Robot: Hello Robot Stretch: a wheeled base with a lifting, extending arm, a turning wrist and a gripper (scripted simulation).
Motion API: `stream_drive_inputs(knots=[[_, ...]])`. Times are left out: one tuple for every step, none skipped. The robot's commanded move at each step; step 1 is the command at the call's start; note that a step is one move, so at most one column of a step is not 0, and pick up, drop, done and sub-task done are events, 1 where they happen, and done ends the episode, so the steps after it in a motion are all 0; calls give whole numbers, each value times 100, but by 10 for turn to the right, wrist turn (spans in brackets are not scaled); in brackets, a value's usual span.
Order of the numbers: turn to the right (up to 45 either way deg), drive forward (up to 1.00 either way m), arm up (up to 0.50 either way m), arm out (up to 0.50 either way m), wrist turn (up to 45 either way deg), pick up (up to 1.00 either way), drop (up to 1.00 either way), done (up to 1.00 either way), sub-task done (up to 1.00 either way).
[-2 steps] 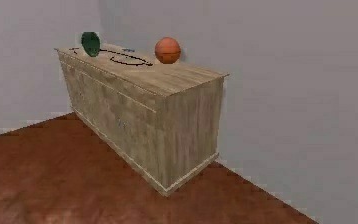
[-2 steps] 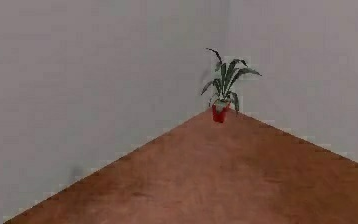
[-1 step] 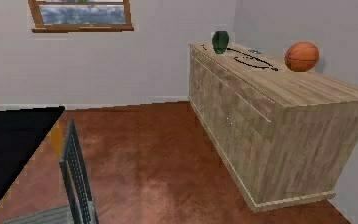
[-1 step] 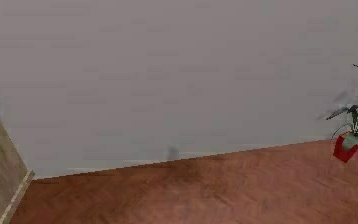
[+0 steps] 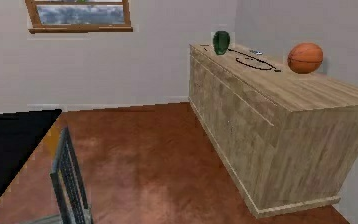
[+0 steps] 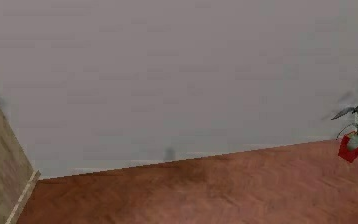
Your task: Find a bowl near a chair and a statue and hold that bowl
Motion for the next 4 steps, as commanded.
stream_drive_inputs(knots=[[-450,0,0,0,0,0,0,0,0],[-450,0,0,0,0,0,0,0,0],[-450,0,0,0,0,0,0,0,0],[-210,0,0,0,0,0,0,0,0]])
